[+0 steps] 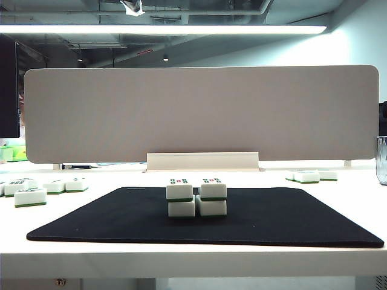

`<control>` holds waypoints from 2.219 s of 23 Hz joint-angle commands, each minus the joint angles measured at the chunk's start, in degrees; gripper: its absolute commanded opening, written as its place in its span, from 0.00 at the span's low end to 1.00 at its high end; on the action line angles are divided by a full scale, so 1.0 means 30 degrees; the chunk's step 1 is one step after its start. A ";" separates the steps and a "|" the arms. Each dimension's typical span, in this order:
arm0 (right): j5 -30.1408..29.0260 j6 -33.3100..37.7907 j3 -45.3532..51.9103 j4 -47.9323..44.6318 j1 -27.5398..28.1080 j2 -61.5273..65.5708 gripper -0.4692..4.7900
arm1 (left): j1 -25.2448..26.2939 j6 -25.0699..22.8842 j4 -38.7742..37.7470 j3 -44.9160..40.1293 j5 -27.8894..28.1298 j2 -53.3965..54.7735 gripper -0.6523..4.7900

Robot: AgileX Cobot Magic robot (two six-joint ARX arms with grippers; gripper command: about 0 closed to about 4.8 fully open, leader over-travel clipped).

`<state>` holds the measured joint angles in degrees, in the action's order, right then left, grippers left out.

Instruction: Arrange four mahjong tiles into a neat stack, creating two layers of paired tiles.

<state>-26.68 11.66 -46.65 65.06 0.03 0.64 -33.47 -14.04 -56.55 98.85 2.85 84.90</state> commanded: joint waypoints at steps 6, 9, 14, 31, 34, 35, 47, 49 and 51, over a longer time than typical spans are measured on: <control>-0.0073 -0.0044 -0.0051 -0.0189 -0.0007 -0.0226 0.09 | 0.2098 0.3504 0.8036 -0.8510 -0.0102 -0.4240 0.11; -0.0073 -0.0044 -0.0051 -0.0189 -0.0007 -0.0226 0.09 | 0.2841 0.4386 1.0768 -1.2094 -0.0102 -0.6222 0.11; -0.0073 -0.0044 -0.0051 -0.0189 0.0000 -0.0226 0.09 | 0.4175 0.4983 1.4010 -1.7158 -0.0095 -0.9406 0.11; -0.0080 -0.0044 -0.0051 -0.0189 0.0000 -0.0226 0.09 | 0.9471 0.5916 2.0648 -3.0323 -0.0036 -2.0684 0.11; -0.0073 -0.0044 -0.0051 -0.0197 -0.0007 -0.0226 0.09 | 1.0207 0.5996 2.1187 -3.1656 -0.0204 -2.1966 0.11; -0.0073 -0.0044 -0.0051 -0.0189 -0.0007 -0.0226 0.09 | 1.0440 0.6003 2.1172 -3.2013 -0.0255 -2.2374 0.11; -0.0073 -0.0044 -0.0051 -0.0189 -0.0007 -0.0226 0.09 | 1.1453 0.5362 1.5861 -3.2836 -0.0022 -2.7452 0.11; -0.0080 -0.0044 -0.0051 -0.0189 -0.0007 -0.0226 0.09 | 1.1453 0.5319 1.5074 -3.2836 -0.0022 -2.8093 0.11; -0.0073 -0.0044 -0.0051 -0.0189 -0.0007 -0.0226 0.09 | 1.1453 0.5166 1.5125 -3.2836 -0.0036 -2.8268 0.11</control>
<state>-26.79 11.66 -46.65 65.06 0.03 0.64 0.89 2.09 -9.91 0.32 2.63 -0.23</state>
